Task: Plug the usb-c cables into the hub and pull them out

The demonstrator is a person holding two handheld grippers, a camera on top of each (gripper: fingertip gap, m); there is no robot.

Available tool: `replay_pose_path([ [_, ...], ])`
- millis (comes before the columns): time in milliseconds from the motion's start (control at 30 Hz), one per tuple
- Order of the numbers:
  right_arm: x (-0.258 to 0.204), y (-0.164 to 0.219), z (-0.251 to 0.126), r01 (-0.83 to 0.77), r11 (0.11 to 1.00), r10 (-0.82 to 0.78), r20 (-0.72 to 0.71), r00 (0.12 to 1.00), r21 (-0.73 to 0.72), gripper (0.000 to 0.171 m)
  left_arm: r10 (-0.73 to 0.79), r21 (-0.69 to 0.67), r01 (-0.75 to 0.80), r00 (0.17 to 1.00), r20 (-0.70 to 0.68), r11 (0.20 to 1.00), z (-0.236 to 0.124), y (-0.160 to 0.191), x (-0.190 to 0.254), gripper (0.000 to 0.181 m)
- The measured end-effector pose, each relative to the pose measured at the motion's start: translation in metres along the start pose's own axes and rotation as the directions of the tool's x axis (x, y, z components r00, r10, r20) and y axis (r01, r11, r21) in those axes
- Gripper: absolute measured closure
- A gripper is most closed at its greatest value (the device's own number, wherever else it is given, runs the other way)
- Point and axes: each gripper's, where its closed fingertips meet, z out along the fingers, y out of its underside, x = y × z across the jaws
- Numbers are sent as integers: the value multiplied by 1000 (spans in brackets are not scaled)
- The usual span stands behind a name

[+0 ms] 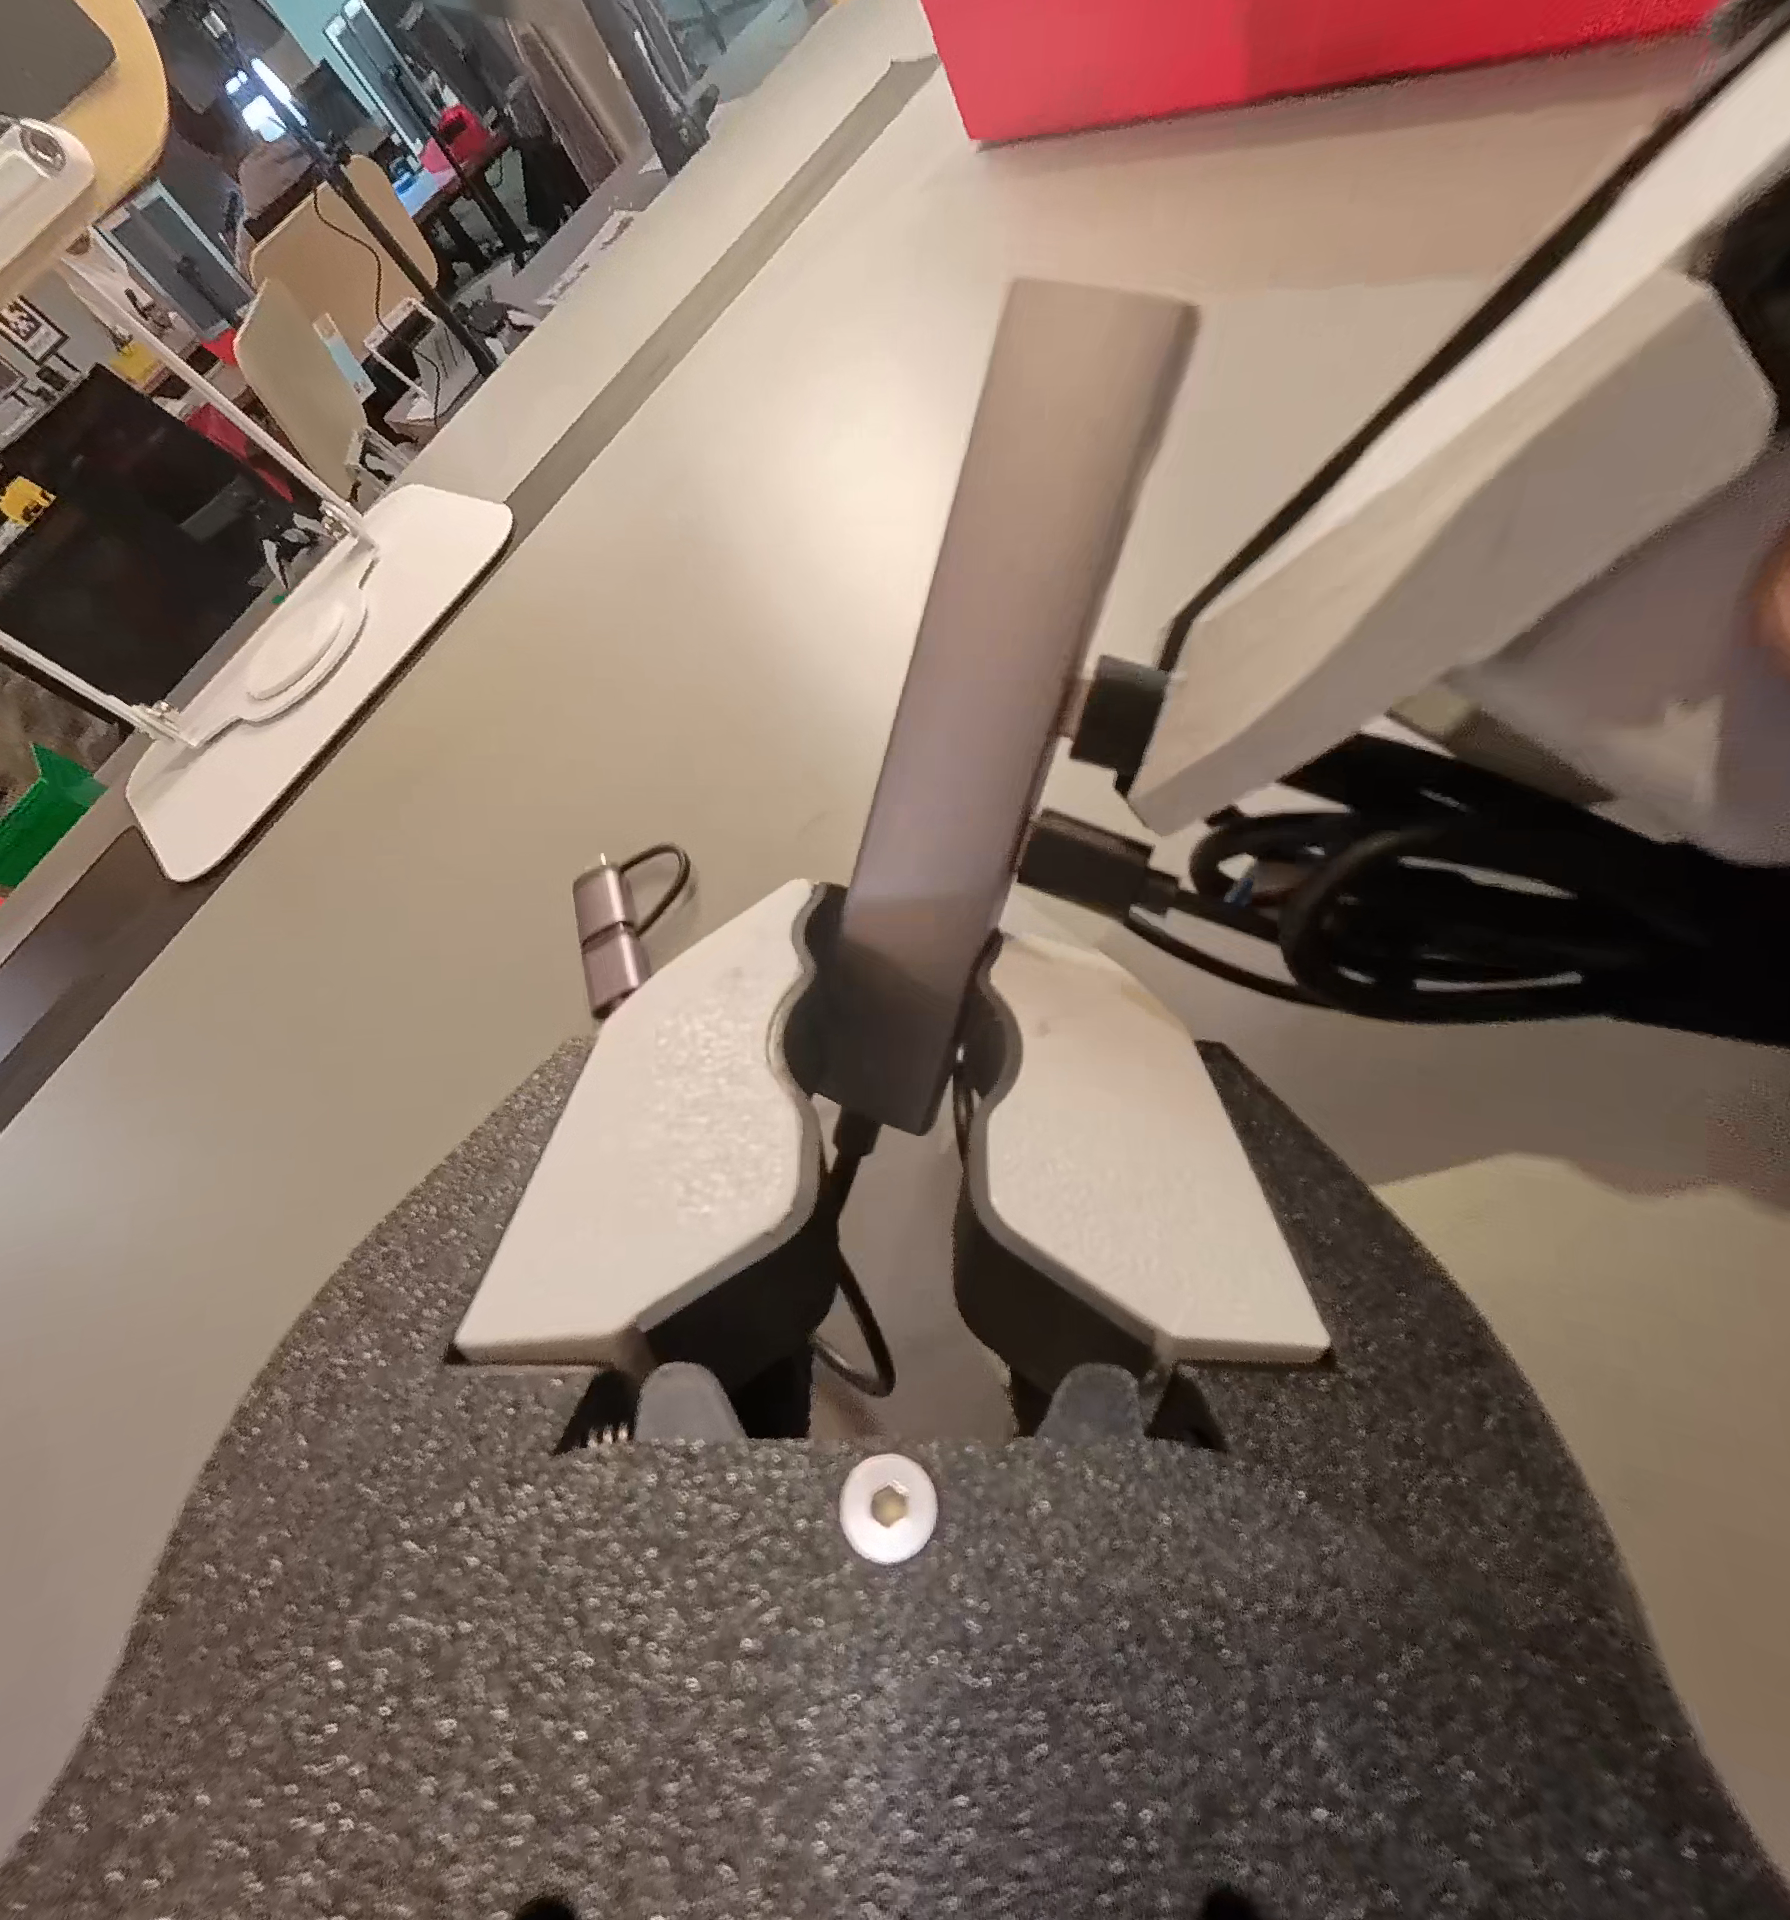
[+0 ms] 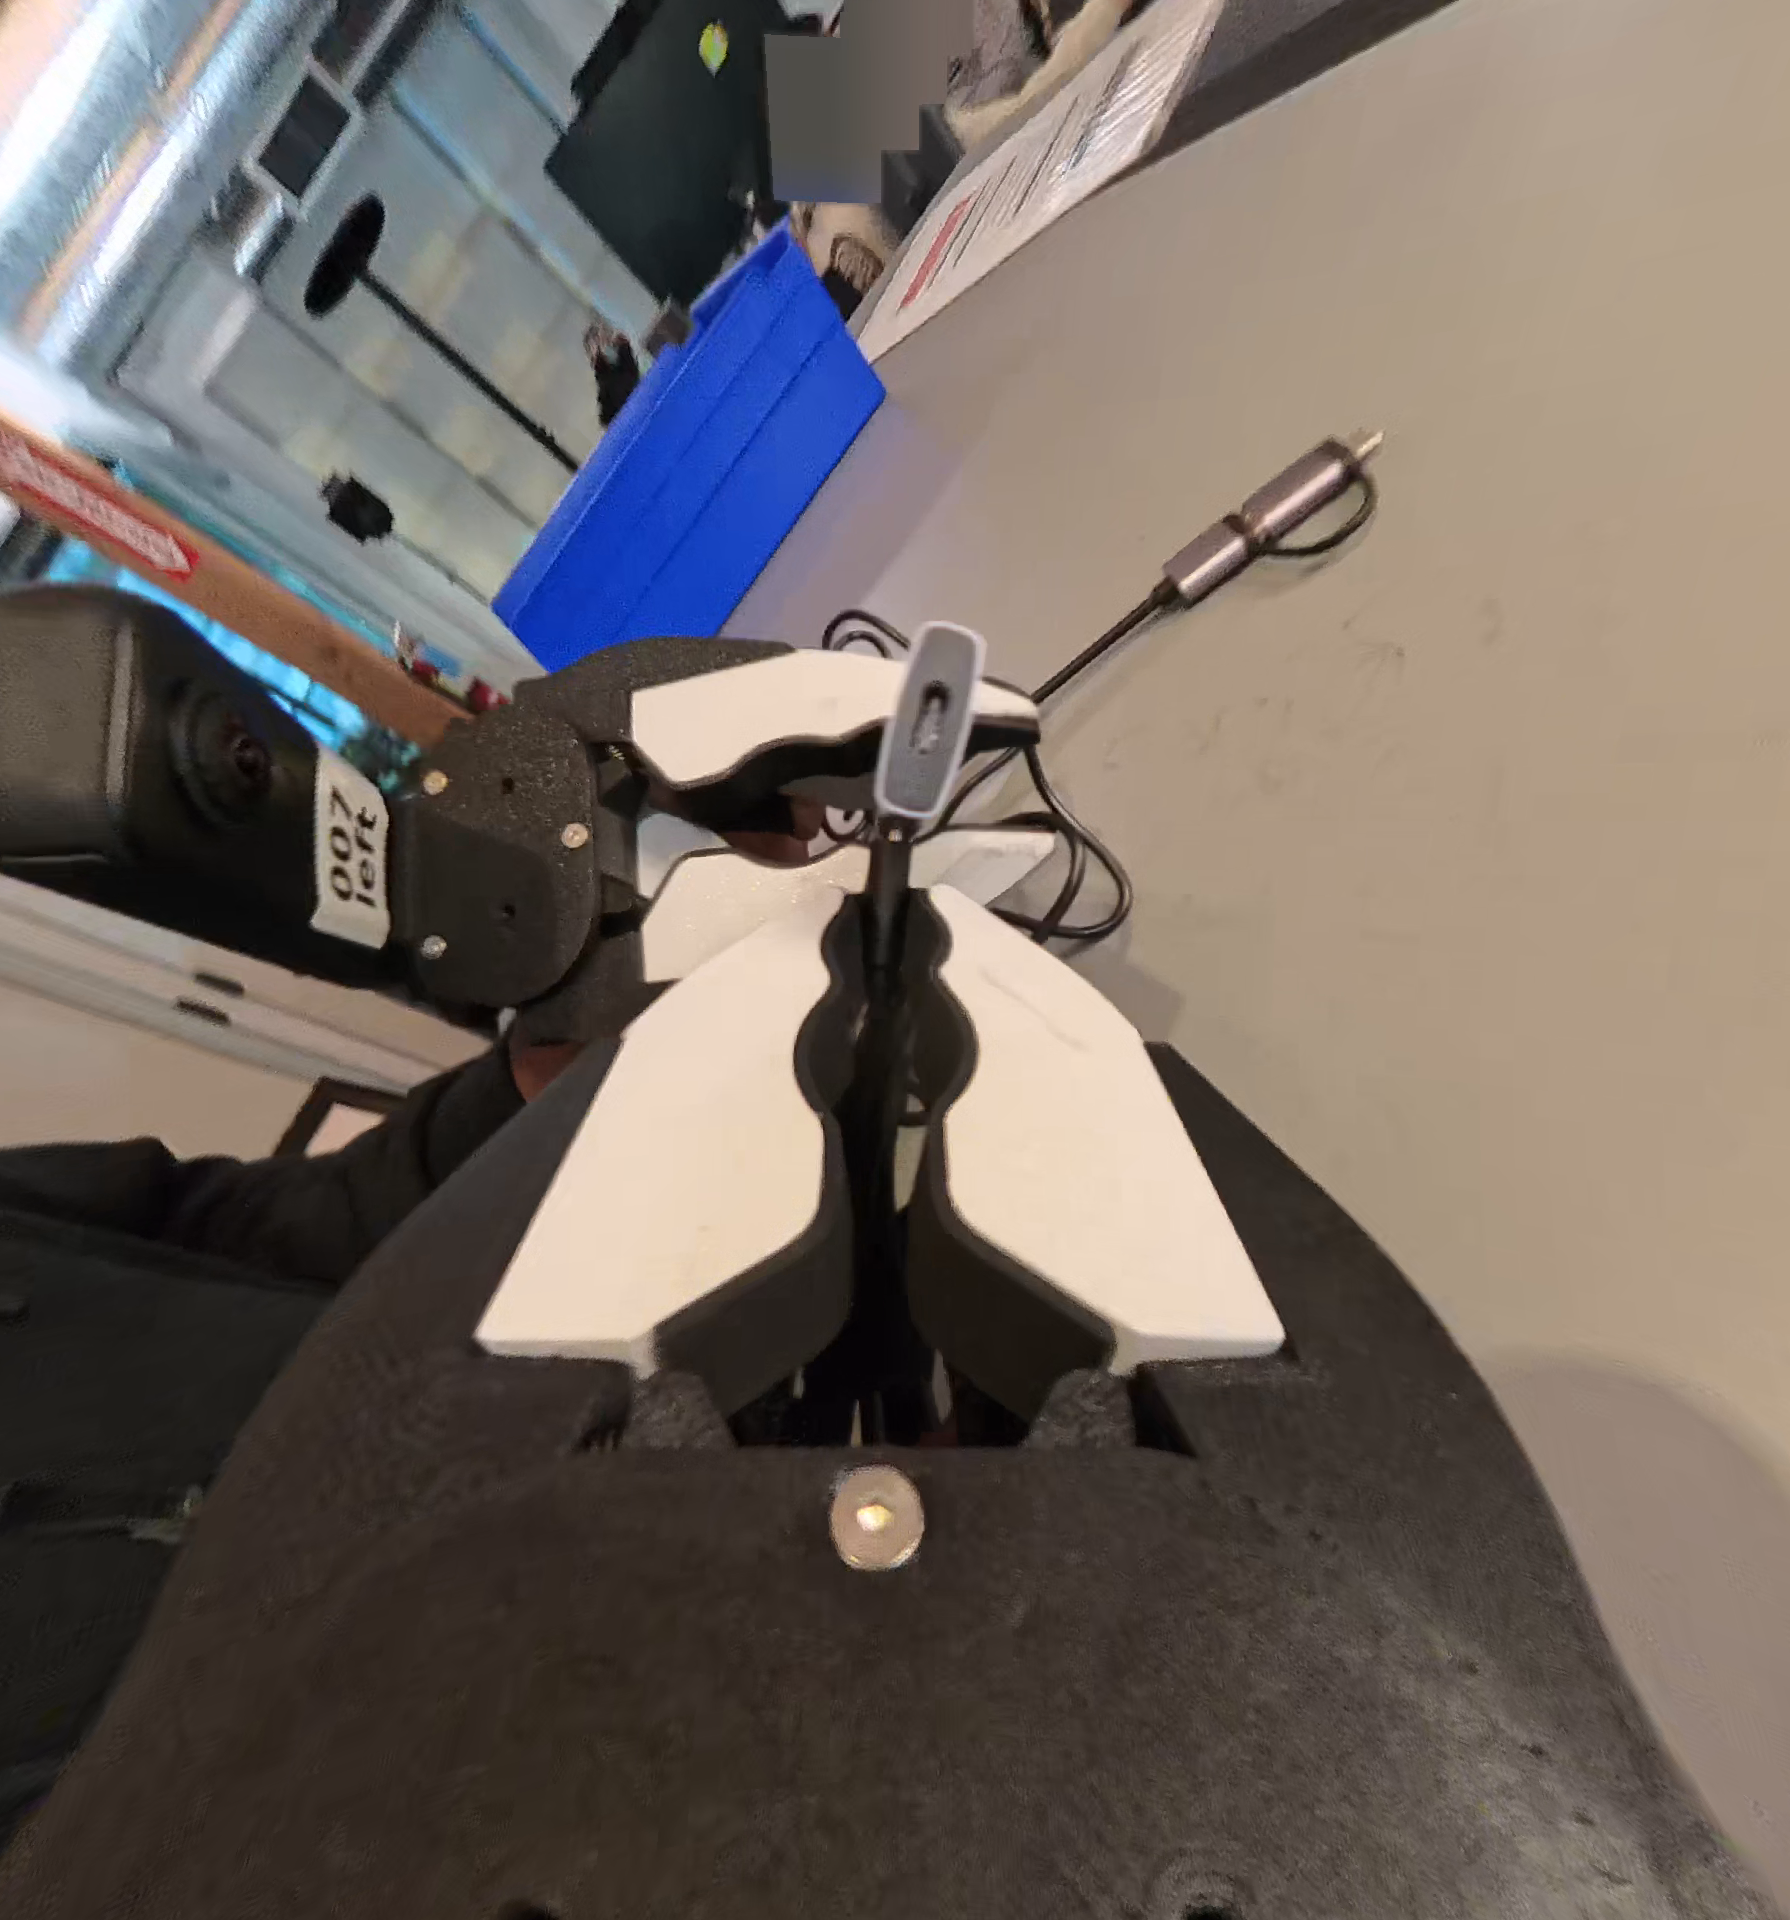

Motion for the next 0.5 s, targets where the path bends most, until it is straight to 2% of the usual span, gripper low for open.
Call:
replay_pose_path([
  [33,-1,4,2,-22,999,22,-9,1000,27,163,8,-11,-8,1000,2,1000,0,2,0,157],
  [100,-5,7,1,-30,999,30,-12,999,35,163,26,-4,-26,1000,4,1000,-1,2,1,157],
  [267,-1,0,-13,40,996,-38,36,999,-75,163,38,36,-38,999,-18,999,-1,-7,10,159],
  [433,-4,7,-4,-18,997,23,-68,997,73,162,38,1,-38,999,5,999,0,-1,5,157],
  [500,-5,10,-7,-8,997,14,-81,997,80,163,60,10,-60,998,0,998,0,-2,8,157],
])
